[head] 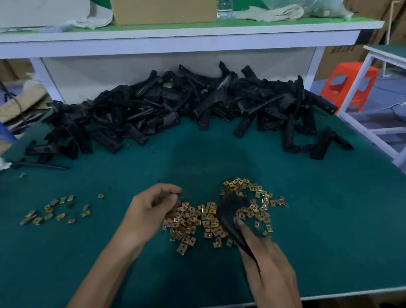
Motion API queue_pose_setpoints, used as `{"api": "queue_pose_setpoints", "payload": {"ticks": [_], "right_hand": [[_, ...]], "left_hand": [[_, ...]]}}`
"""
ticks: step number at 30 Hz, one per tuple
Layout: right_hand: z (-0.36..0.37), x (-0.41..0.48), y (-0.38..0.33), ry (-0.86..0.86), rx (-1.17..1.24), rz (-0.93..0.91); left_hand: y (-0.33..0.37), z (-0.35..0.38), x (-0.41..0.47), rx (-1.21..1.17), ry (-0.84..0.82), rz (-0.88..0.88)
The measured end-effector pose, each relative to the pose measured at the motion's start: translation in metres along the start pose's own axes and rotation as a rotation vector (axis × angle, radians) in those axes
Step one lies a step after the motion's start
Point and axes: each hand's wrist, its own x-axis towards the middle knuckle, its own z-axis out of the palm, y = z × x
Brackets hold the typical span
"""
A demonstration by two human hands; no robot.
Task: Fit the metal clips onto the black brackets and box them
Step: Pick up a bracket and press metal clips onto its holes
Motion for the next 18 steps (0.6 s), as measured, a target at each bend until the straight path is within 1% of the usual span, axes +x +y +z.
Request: {"api": "queue_pose_setpoints", "payload": {"ticks": [5,12,15,18], "right_hand": [[0.003,-0.001,-0.001,-0.029,-0.268,-0.173],[0.004,-0.003,-0.004,-0.017,-0.291,-0.201],[0.004,-0.002,-0.004,-0.016,-0.285,-0.196],[0.006,-0.002,-0.004,-0.034,-0.292,-0.176]], "left_hand": [[0.010,0.003,-0.019,-0.074,-0.041,0.033],[0.015,0.008,-0.042,-0.098,-0.120,-0.020],[0.012,0.010,-0.050,0.012,-0.142,-0.030],[0.008,0.013,-0.056,0.079,-0.124,-0.043]]}}
